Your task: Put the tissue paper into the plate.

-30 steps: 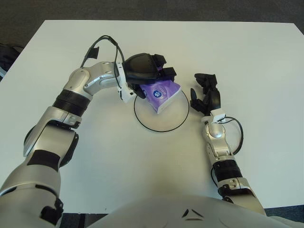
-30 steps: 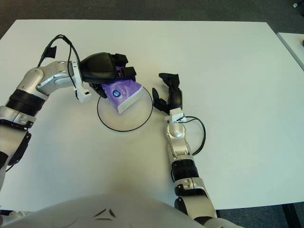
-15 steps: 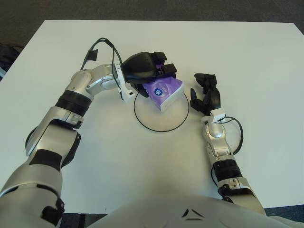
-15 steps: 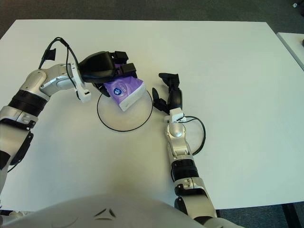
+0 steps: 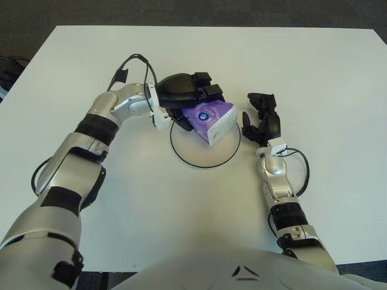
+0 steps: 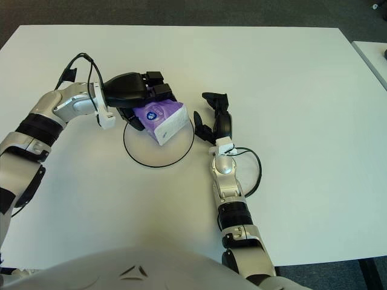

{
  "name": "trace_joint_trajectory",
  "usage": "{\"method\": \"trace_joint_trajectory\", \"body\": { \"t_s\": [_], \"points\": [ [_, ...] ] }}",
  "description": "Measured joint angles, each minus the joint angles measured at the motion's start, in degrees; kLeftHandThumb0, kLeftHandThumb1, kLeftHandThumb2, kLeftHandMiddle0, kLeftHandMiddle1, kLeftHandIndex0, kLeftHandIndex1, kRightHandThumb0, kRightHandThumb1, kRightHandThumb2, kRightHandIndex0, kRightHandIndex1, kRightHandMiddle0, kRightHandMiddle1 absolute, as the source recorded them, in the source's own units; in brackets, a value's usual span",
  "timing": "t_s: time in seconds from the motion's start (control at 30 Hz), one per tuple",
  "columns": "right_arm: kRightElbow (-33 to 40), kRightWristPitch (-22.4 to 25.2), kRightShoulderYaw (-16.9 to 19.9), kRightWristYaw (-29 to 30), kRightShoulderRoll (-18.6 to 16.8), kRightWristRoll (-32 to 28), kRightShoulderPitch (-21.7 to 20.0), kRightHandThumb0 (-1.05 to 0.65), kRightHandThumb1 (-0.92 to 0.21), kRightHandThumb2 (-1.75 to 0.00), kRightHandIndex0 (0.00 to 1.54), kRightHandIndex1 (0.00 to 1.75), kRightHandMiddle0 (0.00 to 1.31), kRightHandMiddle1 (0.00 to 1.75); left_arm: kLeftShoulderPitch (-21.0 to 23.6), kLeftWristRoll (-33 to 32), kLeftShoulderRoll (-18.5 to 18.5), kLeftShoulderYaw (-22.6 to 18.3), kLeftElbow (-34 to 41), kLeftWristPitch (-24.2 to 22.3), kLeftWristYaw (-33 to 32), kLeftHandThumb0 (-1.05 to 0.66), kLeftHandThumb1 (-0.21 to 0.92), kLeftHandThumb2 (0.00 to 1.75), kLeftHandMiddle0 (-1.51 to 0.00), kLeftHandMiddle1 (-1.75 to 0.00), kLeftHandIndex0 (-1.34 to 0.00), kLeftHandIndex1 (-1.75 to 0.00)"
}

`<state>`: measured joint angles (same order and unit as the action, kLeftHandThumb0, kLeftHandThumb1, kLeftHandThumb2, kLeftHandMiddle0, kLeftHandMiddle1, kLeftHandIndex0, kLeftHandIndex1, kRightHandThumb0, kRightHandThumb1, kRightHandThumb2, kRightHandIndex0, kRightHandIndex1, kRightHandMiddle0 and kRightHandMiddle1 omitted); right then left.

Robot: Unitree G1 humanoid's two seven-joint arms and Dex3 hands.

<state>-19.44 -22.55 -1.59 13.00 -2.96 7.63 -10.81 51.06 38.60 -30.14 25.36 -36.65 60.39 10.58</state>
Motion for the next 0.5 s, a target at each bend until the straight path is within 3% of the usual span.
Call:
{"method": "trace_joint_trajectory", "body": {
  "t_s": [0.33, 0.5],
  "points": [
    [-0.2, 0.0, -0.1, 0.9, 0.3, 0.2, -0.1, -0.59, -0.76, -0.73, 0.33, 0.78, 0.06, 1.28, 0.0, -5.9, 0.0, 0.0, -0.1, -1.1, 6.6, -1.05, 0.92, 0.97, 0.00, -0.06, 0.00, -0.46],
    [-0.2, 0.1, -0.1, 1.0, 0.3, 0.3, -0.2, -0.58, -0.76, -0.73, 0.32, 0.77, 0.06, 1.27, 0.0, -8.7, 0.1, -0.1, 0.0, -2.6, 9.3, -1.05, 0.92, 0.95, 0.00, -0.01, 0.00, -0.42]
  ]
}}
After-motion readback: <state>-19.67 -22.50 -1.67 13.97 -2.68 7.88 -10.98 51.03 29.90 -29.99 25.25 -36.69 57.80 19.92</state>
